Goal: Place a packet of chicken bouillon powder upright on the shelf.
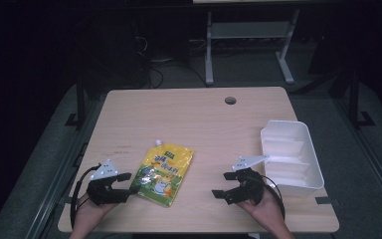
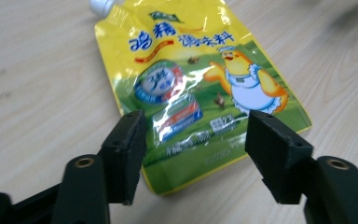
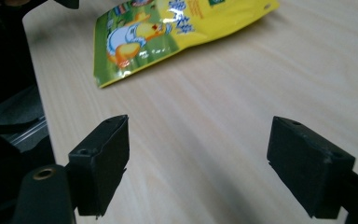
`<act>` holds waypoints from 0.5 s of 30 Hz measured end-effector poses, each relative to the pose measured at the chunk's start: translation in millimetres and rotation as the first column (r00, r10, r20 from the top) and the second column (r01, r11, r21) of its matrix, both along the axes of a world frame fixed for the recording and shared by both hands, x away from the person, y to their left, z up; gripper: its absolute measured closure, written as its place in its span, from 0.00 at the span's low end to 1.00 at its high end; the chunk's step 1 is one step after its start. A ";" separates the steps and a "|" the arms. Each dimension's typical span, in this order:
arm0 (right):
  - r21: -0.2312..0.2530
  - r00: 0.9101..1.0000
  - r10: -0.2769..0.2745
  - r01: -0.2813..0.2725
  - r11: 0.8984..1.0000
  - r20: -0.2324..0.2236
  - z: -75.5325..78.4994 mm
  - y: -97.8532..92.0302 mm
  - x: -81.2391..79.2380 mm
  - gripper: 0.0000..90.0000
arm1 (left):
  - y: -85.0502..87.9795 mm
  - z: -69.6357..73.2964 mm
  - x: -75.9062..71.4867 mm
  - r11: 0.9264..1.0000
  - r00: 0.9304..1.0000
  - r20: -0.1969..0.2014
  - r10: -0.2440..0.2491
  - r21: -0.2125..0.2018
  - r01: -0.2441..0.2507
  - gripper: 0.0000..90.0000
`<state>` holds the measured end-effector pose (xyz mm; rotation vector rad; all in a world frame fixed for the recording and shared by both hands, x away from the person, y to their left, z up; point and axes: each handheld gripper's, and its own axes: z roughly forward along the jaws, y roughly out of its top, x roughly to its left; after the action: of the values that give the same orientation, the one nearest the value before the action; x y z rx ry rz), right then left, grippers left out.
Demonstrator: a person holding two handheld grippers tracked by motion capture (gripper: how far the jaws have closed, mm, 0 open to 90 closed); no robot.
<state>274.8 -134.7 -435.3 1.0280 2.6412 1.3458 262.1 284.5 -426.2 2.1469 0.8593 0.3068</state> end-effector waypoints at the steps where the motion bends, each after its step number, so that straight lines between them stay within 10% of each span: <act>1: -0.006 1.000 0.000 0.000 1.000 0.003 1.2 1.9 2.6 0.23 | -1.9 2.5 2.4 1.000 1.000 0.005 -0.004 0.011 0.004 0.45; 15: 0.035 0.999 -0.046 0.047 0.998 -0.029 16.9 27.2 61.1 0.24 | -7.1 -6.0 25.3 0.999 0.999 -0.038 0.003 -0.047 -0.005 0.74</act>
<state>335.9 -107.4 -418.4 1.1131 2.6052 1.3846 287.4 277.3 -432.3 2.1137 0.8841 0.2462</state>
